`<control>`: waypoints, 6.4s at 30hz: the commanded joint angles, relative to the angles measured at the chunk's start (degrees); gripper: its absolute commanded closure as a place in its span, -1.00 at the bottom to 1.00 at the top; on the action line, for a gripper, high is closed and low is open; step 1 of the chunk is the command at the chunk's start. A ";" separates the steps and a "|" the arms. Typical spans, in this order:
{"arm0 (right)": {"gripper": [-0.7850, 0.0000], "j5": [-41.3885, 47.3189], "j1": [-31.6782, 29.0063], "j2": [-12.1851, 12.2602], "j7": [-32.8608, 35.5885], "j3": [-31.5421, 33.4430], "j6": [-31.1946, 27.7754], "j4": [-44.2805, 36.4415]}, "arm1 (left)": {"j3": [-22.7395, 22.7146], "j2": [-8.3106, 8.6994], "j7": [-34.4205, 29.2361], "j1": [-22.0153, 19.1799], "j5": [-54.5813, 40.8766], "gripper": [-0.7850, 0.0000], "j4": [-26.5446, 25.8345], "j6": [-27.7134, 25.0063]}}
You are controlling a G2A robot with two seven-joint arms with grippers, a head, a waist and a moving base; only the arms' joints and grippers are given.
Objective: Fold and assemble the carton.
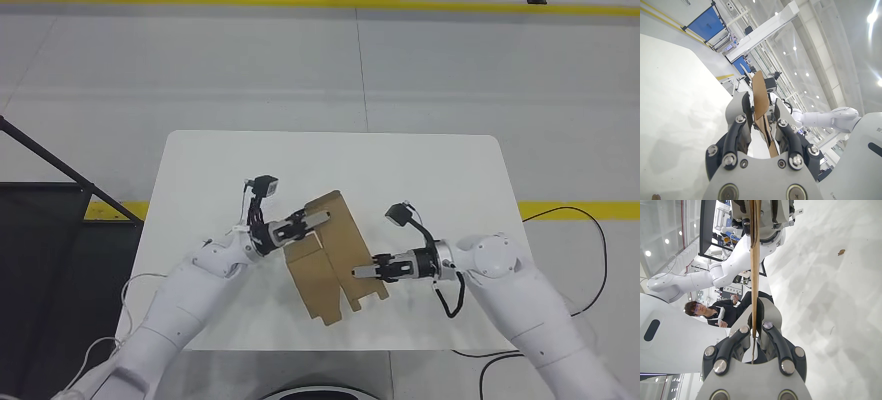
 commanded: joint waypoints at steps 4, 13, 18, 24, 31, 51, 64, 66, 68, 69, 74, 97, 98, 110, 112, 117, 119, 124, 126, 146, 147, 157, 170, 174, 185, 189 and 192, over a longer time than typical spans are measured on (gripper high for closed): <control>1.00 0.27 0.30 0.06 -0.22 -0.41 -0.22 0.40 | 0.48 -0.20 -2.70 -0.95 -2.57 0.37 1.42 0.00; 1.00 0.82 0.53 0.30 -0.63 -0.97 -0.63 0.70 | 1.44 -0.31 -2.70 -1.53 -3.45 1.00 1.92 0.00; 0.41 1.36 0.56 0.41 -0.93 -1.23 -0.93 0.90 | 1.56 -0.16 -2.70 -1.58 -4.19 1.00 1.55 0.00; -1.00 3.35 -0.11 0.71 -2.07 -1.01 -2.08 0.55 | 1.24 0.02 -2.70 -1.00 -5.89 1.00 0.49 0.00; -1.00 7.05 -2.32 1.77 -3.93 -0.39 -3.95 -1.75 | 1.15 0.05 -2.70 -0.86 -7.17 1.00 0.33 0.00; -1.00 12.04 -4.81 3.75 -5.90 0.74 -4.37 -3.68 | 1.97 0.63 -2.70 -0.86 -9.46 1.00 -0.67 0.00; -0.55 11.37 -7.74 3.50 -7.21 2.77 -4.96 -4.28 | -1.41 1.15 0.84 2.19 -8.46 1.00 -5.37 2.73; 0.02 11.57 -7.99 3.43 -7.06 3.03 -5.38 -4.01 | -1.55 1.09 1.54 2.45 -7.43 1.00 -5.75 2.79; 0.10 12.02 -8.22 3.37 -6.80 3.37 -5.87 -3.72 | -1.70 1.04 2.10 2.66 -6.91 1.00 -6.03 2.88; 0.18 12.21 -8.36 3.34 -6.59 3.51 -6.11 -3.58 | -1.79 1.02 2.30 2.73 -6.61 1.00 -6.14 2.88; 0.41 12.17 -9.17 3.24 -6.75 4.13 -6.75 -3.67 | -2.10 0.90 2.86 3.10 -6.21 1.00 -6.71 2.88; 0.81 9.73 -13.97 3.57 -11.63 8.10 -11.63 -5.96 | -3.23 0.54 1.62 3.82 -7.81 1.00 -6.79 3.03; 0.89 9.44 -14.24 3.57 -12.00 8.26 -11.99 -6.10 | -3.22 0.51 1.61 3.84 -7.83 1.00 -6.79 3.11; 1.00 6.37 -14.96 3.22 -13.95 9.19 -11.59 -6.48 | -3.13 0.09 1.55 3.78 -7.90 1.00 -7.04 3.52; 1.00 5.04 -15.20 3.11 -15.25 9.29 -11.64 -6.78 | -3.05 -0.02 1.66 3.67 -7.83 1.00 -6.89 3.69; 1.00 3.22 -15.89 2.93 -17.08 9.66 -11.78 -7.69 | -2.96 -0.23 1.82 3.41 -7.40 1.00 -6.56 4.05; 0.66 3.07 -16.11 2.92 -17.39 9.96 -11.78 -7.85 | -3.04 -0.29 1.93 3.40 -7.35 1.00 -6.47 4.04; 0.21 2.84 -16.58 2.84 -17.83 10.51 -11.85 -8.13 | -3.24 -0.41 1.93 3.39 -7.38 1.00 -6.34 4.18; 0.23 2.39 -16.76 2.80 -18.33 10.78 -12.02 -8.19 | -3.30 -0.45 1.86 3.39 -7.41 1.00 -6.29 4.28; 0.63 -2.06 -18.71 2.32 -21.07 11.61 -14.21 -10.44 | -3.52 -1.25 1.81 3.16 -9.90 1.00 -5.46 3.70; 0.63 -2.17 -18.58 2.26 -21.16 11.49 -14.14 -10.42 | -3.50 -1.30 1.72 3.14 -10.09 1.00 -5.42 3.67; 1.00 -1.73 -17.94 1.80 -21.59 11.17 -15.24 -9.50 | -3.62 -1.58 0.30 2.95 -11.09 1.00 -4.81 3.71; 1.00 -0.65 -19.36 2.82 -17.95 15.37 -13.39 -10.90 | -6.53 -0.66 -1.74 4.23 -5.20 -1.00 -5.14 0.84; 1.00 -0.25 -19.61 3.68 -14.36 18.21 -10.12 -11.74 | -9.04 0.47 -2.70 5.67 -1.16 -1.00 -6.27 0.00; 1.00 -1.62 -21.16 6.05 -5.30 26.14 2.04 -15.08 | -19.00 5.39 -2.70 16.11 8.72 -1.00 -19.17 0.00; 1.00 -2.99 -20.94 6.64 -1.83 27.29 7.98 -16.32 | -21.10 7.47 -2.71 19.94 13.50 -1.00 -24.51 0.00; 1.00 -3.79 -20.25 6.90 0.29 27.40 11.41 -16.62 | -21.55 9.03 -2.71 22.62 17.21 -1.00 -29.15 0.00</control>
